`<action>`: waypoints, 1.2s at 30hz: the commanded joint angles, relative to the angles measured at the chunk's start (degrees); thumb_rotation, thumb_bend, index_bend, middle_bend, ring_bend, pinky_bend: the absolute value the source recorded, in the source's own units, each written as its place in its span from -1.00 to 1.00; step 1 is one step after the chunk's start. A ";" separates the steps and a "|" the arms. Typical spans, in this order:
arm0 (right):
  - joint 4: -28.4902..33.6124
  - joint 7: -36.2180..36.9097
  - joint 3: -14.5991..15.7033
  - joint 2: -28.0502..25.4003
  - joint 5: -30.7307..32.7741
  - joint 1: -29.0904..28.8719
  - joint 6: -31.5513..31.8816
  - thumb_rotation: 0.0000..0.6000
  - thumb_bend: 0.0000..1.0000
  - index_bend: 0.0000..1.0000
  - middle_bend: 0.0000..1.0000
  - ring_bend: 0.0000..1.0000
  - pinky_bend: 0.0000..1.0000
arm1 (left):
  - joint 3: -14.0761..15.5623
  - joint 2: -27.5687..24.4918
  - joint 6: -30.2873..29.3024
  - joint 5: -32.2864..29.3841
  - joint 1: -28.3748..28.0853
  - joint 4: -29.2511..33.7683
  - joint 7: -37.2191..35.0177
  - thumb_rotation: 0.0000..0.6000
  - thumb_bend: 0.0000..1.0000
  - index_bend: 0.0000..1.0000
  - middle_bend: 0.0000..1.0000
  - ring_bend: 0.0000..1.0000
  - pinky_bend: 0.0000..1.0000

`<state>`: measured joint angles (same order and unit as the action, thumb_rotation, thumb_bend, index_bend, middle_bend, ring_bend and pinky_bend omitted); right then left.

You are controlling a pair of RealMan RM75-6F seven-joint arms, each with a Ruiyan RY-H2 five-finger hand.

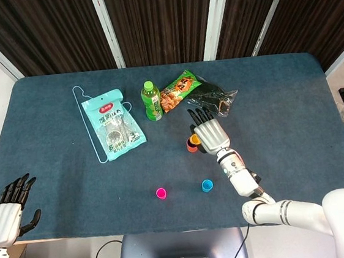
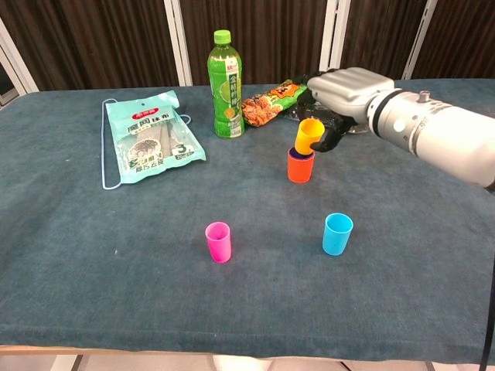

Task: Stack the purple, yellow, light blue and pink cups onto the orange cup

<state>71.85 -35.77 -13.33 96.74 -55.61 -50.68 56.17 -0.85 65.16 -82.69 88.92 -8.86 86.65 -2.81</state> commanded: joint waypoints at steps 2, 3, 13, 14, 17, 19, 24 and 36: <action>-0.77 -1.28 0.64 0.57 1.15 -0.20 -1.06 1.00 -0.14 0.14 -0.73 -0.99 -0.92 | 0.01 0.07 -0.19 0.24 0.00 -0.16 -0.01 1.00 -0.22 -1.00 -1.00 -1.00 -0.75; -0.62 -1.51 0.77 0.51 1.61 -0.20 -1.52 1.00 -0.14 -0.03 -0.75 -0.99 -0.93 | 0.04 0.08 -0.22 0.34 -0.02 -0.21 -0.18 1.00 -0.22 -1.00 -1.00 -1.00 -0.74; 16.39 4.69 4.52 -10.54 -6.78 4.03 -0.31 1.00 -0.19 -1.00 -1.00 -1.00 -1.00 | 0.03 -0.05 -0.71 0.55 0.14 -0.44 -0.91 1.00 -0.22 -1.00 -1.00 -1.00 -0.72; 18.66 6.03 5.44 -12.17 -8.76 4.73 -0.18 1.00 -0.20 -1.00 -1.00 -1.00 -1.00 | 0.04 -0.04 -0.73 0.57 0.15 -0.41 -0.84 1.00 -0.22 -1.00 -1.00 -1.00 -0.72; 25.11 9.39 9.01 -17.45 -13.67 6.44 -1.52 1.00 -0.20 -0.92 -1.00 -1.00 -1.00 | 0.03 0.09 -0.67 0.56 0.10 -0.27 -0.44 1.00 -0.23 -1.00 -1.00 -1.00 -0.72; 27.69 9.76 11.29 -20.12 -15.55 6.88 -3.11 1.00 -0.20 -0.84 -1.00 -1.00 -1.00 | 0.06 0.21 -0.49 0.49 0.06 -0.16 -0.08 1.00 -0.23 -1.00 -1.00 -1.00 -0.72; 28.04 6.57 14.28 -21.08 -17.70 7.88 -3.18 1.00 -0.20 -0.74 -1.00 -1.00 -1.00 | 0.22 0.35 -0.51 0.86 0.00 -0.16 0.16 1.00 -0.22 -1.00 -1.00 -1.00 -0.72; 22.26 2.92 14.72 -15.84 -14.38 7.13 -6.46 1.00 -0.20 -0.25 -1.00 -1.00 -1.00 | 0.30 0.28 -0.65 1.10 -0.03 -0.23 -0.11 1.00 -0.22 -1.00 -1.00 -1.00 -0.72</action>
<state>94.55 -32.23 1.41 80.38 -70.21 -43.36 49.88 -0.54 65.46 -83.32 90.03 -8.89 86.40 -2.91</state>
